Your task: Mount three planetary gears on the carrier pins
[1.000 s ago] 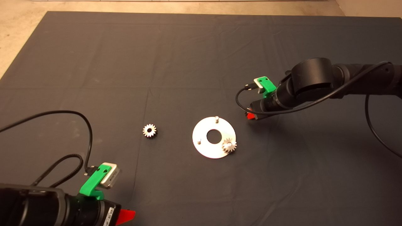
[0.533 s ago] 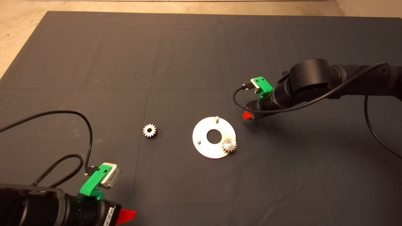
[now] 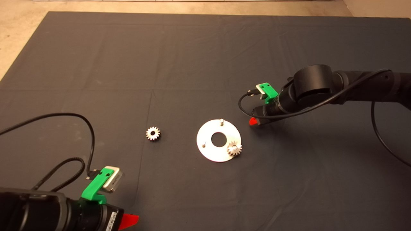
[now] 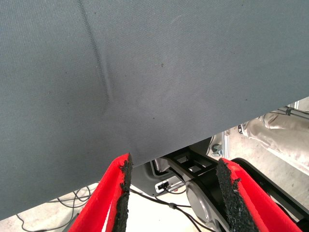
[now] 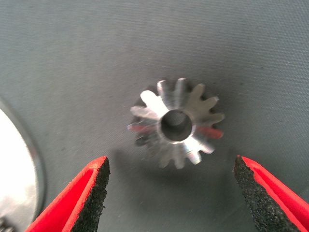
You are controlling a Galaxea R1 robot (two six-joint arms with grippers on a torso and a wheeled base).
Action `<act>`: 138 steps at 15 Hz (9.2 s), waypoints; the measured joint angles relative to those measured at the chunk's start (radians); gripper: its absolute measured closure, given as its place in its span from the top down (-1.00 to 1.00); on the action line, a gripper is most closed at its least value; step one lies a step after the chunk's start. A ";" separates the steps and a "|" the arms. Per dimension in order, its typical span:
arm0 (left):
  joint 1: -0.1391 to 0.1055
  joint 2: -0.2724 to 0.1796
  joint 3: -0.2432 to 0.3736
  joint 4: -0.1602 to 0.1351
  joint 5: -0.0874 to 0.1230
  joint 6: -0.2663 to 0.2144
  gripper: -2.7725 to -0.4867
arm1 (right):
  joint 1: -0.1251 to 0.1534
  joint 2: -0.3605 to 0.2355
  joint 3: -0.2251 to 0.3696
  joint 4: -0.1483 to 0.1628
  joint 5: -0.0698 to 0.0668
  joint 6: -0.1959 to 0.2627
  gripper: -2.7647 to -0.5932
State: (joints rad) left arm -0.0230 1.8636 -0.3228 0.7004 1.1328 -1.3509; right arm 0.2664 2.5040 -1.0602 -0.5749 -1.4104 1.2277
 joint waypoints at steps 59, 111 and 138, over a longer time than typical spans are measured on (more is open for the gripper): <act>0.000 -0.002 0.000 0.000 0.000 0.000 -0.40 | 0.006 0.019 0.048 0.000 0.035 -0.039 -0.67; -0.022 -0.002 0.000 0.000 -0.019 -0.006 -0.40 | 0.058 0.284 -0.047 0.029 -0.056 -0.004 -0.68; -0.022 -0.002 0.000 0.000 -0.034 -0.007 -0.40 | 0.045 0.302 -0.086 0.030 -0.046 -0.015 -0.69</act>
State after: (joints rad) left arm -0.0447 1.8613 -0.3228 0.7009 1.0983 -1.3574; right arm 0.3117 2.8062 -1.1460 -0.5447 -1.4562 1.2123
